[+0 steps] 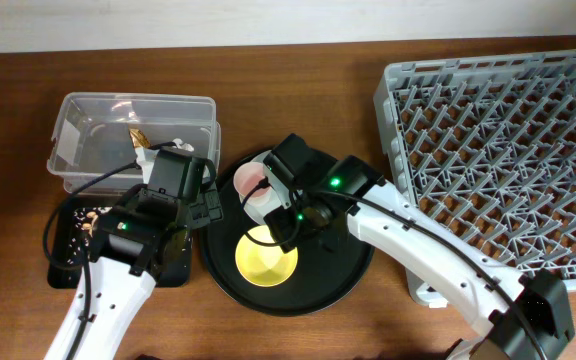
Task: Sort waste into correct bins and load items into the dishwasher rack
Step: 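Move the right gripper to the yellow bowl on the round tray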
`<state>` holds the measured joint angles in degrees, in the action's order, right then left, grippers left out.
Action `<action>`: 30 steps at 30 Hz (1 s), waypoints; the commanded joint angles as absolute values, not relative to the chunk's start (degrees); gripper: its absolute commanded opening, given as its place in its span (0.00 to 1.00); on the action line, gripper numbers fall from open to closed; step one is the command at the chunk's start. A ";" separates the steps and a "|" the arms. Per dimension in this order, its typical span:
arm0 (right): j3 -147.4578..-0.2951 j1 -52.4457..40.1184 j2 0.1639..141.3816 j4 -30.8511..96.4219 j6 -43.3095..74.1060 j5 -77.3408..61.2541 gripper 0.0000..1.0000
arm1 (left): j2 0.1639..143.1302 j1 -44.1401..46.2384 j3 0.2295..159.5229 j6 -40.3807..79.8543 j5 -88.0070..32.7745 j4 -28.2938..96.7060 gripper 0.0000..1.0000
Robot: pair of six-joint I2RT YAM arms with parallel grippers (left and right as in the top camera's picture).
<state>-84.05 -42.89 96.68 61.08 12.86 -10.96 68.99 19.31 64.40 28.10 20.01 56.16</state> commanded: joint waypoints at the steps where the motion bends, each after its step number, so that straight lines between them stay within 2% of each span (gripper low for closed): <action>1: -81.73 -42.74 97.14 60.53 12.32 -10.55 0.61 | 68.40 19.00 65.19 27.79 20.80 56.12 0.99; 5: -76.86 -42.74 97.14 58.22 12.32 -11.49 0.64 | 68.40 19.00 65.19 27.79 20.78 56.12 0.99; 10: -71.96 -43.72 97.14 52.25 5.93 -24.03 0.64 | 68.40 19.00 65.19 27.79 20.80 56.12 0.99; 17: -71.46 -49.69 97.14 46.28 4.45 -23.29 0.64 | 68.40 19.00 65.19 27.79 20.80 56.12 0.99; 22: -71.46 -53.78 97.14 43.51 4.93 -16.58 0.63 | 68.40 19.00 65.19 27.79 20.80 56.12 0.99; 30: -70.74 -55.11 97.14 42.76 4.93 -13.82 0.63 | 68.40 19.00 65.19 27.79 20.80 56.12 0.99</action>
